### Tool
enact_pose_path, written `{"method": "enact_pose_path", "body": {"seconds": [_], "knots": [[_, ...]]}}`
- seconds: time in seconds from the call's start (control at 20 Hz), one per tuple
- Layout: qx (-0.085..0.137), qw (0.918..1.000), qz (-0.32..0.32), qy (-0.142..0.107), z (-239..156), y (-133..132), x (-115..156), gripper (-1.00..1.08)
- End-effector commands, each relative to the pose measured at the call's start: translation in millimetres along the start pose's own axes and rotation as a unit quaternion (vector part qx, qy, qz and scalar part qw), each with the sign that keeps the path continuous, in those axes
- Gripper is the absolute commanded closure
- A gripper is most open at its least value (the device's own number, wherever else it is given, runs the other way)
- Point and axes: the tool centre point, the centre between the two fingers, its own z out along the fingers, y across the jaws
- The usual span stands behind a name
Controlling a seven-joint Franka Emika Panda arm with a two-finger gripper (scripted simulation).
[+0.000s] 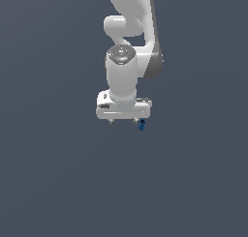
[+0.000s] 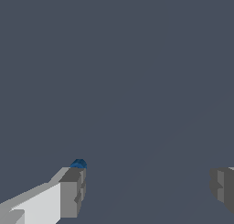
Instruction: Pick up the object and move it to a goal position.
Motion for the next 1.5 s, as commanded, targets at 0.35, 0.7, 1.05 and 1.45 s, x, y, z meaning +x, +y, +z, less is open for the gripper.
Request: {"method": "enact_pose_path", "body": {"seconds": [0.35,0.7,1.05,1.45], "knots": [[0.000,0.9996,-0.011,-0.025,15,2,-12,-0.92],[-0.001,0.9996,-0.013,-0.025,17,1,-13,-0.92],[-0.004,0.9983,-0.053,-0.021,34,-24,-25,-0.92],[-0.007,0.9908,-0.135,-0.012,66,-74,-55,-0.92]]}}
